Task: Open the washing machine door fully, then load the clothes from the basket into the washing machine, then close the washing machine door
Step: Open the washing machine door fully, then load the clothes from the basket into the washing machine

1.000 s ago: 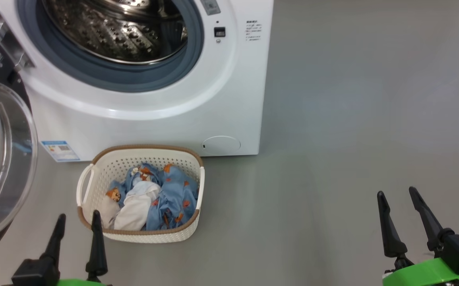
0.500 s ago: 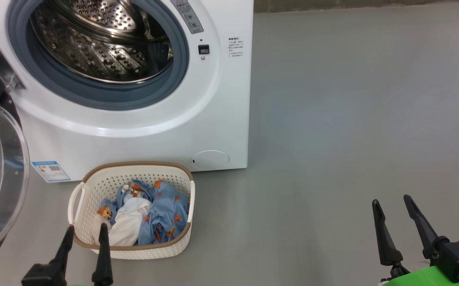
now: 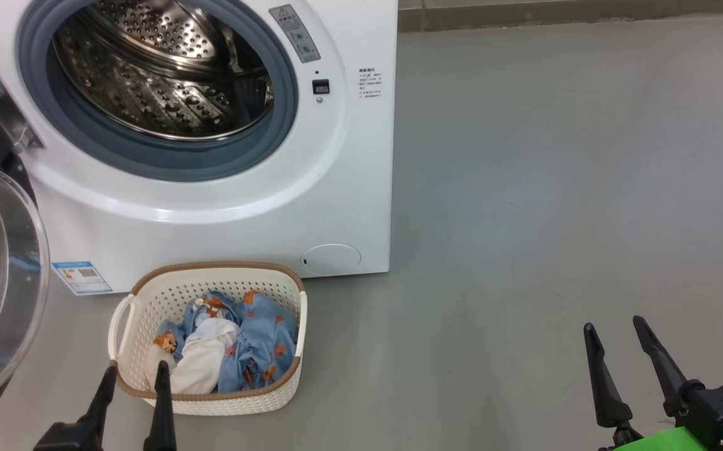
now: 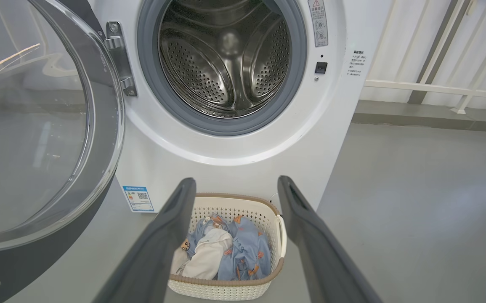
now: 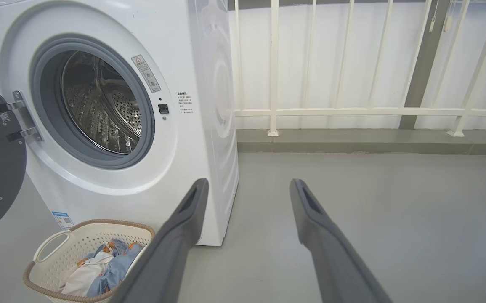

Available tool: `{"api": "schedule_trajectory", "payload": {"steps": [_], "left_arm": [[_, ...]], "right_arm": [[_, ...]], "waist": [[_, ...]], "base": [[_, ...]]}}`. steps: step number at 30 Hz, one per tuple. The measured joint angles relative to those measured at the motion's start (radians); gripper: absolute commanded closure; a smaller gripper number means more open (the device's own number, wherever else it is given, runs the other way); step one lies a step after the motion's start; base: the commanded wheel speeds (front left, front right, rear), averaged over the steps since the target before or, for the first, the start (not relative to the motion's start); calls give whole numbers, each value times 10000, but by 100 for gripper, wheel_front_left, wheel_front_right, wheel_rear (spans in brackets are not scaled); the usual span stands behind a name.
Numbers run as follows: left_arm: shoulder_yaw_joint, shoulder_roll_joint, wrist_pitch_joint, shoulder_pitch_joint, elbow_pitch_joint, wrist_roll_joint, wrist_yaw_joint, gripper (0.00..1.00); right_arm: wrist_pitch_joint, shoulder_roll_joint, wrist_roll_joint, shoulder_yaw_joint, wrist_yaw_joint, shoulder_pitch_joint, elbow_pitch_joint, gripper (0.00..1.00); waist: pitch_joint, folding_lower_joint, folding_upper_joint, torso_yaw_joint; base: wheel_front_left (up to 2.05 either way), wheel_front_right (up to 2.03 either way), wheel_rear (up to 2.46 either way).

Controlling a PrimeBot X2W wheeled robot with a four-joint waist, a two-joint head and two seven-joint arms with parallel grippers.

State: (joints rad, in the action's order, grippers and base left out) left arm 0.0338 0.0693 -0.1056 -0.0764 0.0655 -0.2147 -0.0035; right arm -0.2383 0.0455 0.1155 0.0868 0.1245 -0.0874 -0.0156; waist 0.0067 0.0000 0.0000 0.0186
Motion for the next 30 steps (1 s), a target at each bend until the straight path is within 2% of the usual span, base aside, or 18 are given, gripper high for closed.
{"api": "schedule_trajectory", "payload": {"steps": [22, 30], "left_arm": [[23, 171, -58, -5, 59, -173, 157, 0], [48, 190, -44, -4, 94, -176, 270, 0]], "right_arm": [[0, -35, 2, -29, 0, 0, 8, 0], [-2, -40, 6, -29, 0, 0, 15, 0]], "waist": [[15, 0, 0, -43], [95, 0, 0, -35]], "base": [[2, -2, 0], [87, -87, 0]]}}
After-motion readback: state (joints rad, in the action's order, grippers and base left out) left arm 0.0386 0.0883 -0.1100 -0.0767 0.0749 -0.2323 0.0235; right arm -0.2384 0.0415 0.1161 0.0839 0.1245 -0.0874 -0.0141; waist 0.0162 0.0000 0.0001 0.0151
